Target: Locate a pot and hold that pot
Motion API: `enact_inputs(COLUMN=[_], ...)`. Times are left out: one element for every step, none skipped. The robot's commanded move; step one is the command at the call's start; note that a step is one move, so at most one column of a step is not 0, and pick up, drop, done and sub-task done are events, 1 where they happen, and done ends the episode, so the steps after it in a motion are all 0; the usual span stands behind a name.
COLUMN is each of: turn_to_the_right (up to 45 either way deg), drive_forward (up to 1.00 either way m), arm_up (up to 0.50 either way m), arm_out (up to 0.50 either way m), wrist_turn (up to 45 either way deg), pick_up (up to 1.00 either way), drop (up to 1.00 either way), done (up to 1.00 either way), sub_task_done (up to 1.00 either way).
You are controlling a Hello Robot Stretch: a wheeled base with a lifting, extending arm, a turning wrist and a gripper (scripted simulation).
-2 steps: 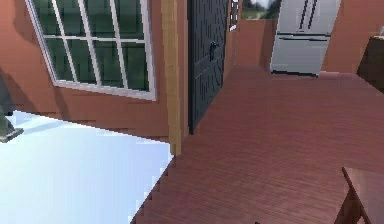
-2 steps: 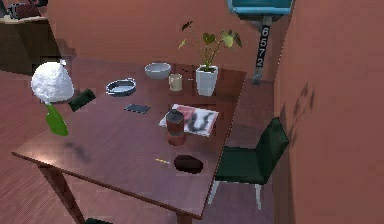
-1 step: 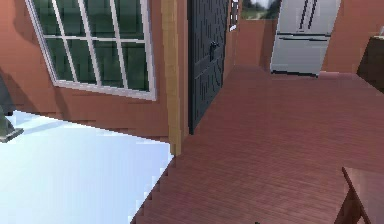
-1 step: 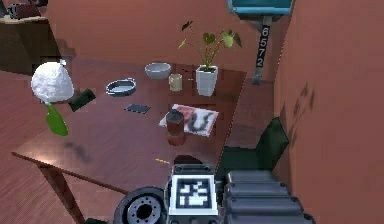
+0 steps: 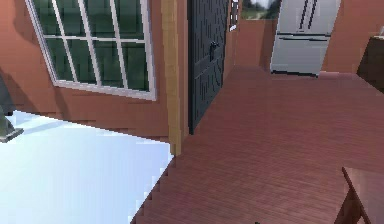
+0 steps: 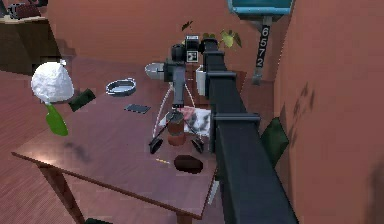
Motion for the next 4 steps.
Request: enact_inputs(turn_to_the_right=[0.0,0.0,0.0,0.0], drive_forward=[0.0,0.0,0.0,0.0], arm_up=[0.0,0.0,0.0,0.0], arm_out=[0.0,0.0,0.0,0.0], wrist_turn=[45.0,45.0,45.0,36.0], pick_up=[0.0,0.0,0.0,0.0], drop=[0.0,0.0,0.0,0.0], done=[0.0,0.0,0.0,0.0], sub_task_done=[0.0,0.0,0.0,0.0])
